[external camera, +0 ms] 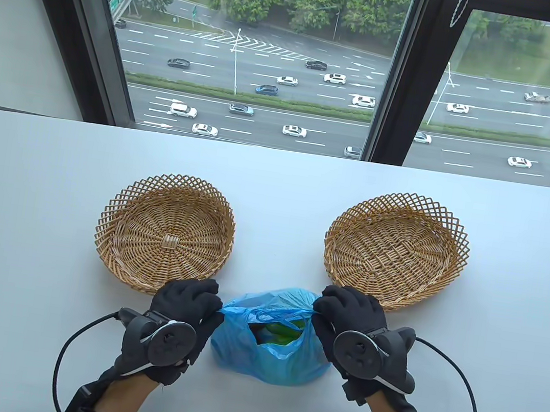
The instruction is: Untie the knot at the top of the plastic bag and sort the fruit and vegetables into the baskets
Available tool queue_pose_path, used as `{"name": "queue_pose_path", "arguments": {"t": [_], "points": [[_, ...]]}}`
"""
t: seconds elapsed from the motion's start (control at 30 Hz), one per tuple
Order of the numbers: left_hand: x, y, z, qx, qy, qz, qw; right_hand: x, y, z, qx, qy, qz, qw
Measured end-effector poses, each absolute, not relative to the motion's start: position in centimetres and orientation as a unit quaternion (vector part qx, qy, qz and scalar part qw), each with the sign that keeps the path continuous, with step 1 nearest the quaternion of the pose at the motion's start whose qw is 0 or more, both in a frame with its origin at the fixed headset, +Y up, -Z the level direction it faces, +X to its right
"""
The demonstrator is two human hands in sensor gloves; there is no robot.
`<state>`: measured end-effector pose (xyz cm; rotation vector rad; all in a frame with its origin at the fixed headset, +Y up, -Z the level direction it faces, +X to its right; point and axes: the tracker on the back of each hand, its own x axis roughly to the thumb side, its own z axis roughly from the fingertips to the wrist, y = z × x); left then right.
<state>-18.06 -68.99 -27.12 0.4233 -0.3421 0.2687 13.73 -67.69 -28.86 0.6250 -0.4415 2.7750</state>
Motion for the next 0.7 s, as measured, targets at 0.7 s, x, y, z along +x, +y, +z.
{"name": "queue_pose_path", "arguments": {"t": [0.7], "points": [[-14.6,-69.0,-26.0,0.207,-0.246,0.192,0.927,11.9,-66.9,-28.4,0.233,-0.13,0.947,0.179]]}}
